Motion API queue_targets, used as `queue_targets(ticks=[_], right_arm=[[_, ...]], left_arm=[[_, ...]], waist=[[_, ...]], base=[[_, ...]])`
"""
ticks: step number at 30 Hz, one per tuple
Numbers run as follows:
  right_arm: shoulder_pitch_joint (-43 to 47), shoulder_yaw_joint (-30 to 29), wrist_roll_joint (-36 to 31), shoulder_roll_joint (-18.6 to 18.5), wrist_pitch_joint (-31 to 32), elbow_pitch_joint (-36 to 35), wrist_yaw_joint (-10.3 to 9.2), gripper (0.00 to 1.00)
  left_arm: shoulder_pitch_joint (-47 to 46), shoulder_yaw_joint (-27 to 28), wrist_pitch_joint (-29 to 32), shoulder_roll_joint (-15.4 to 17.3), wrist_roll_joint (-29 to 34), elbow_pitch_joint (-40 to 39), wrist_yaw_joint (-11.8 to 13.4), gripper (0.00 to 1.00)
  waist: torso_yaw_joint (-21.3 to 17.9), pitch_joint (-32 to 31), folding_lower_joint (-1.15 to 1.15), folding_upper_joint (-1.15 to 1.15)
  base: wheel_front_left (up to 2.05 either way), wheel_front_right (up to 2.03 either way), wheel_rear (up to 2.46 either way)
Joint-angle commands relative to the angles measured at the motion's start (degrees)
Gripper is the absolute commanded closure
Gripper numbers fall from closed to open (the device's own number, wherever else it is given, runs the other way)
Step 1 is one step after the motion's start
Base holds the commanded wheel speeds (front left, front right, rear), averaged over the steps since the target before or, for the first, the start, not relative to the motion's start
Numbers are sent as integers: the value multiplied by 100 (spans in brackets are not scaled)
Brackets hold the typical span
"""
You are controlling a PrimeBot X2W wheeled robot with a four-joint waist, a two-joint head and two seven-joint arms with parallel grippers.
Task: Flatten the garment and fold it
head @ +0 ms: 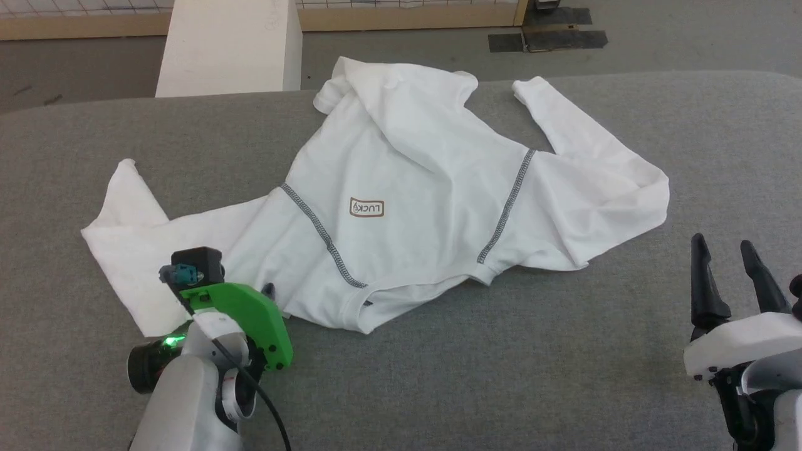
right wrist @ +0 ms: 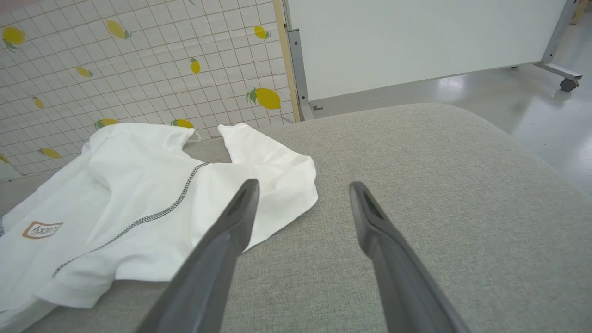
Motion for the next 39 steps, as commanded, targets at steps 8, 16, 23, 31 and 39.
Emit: queue_targets(ticks=[8, 16, 23, 31, 39], right_arm=[[-152, 332, -441, 4, 1266, 120, -9, 0], [-1031, 948, -1428, -74, 2924, 635, -9, 0], [-1469, 1128, -1645, -218, 3155, 1349, -9, 0], [-1606, 1250, -1278, -279, 3061, 1725, -9, 100], [-1587, 1184, -849, -347, 2804, 1521, -9, 100]], left_arm=[[456, 258, -736, -141, -364, -577, -73, 100], [721, 138, -958, -197, -403, -1082, -100, 100], [620, -24, -1003, -233, -410, -1080, -124, 100], [584, -89, -1104, -240, -434, -955, -158, 100], [580, -117, -1328, -245, -489, -897, -229, 100]], waist=[[59, 53, 0, 0], [306, 285, 0, 0], [476, 485, 0, 0], [408, 466, 0, 0], [287, 241, 0, 0]], base=[[0, 0, 0], [0, 0, 0], [0, 0, 0], [0, 0, 0], [0, 0, 0]])
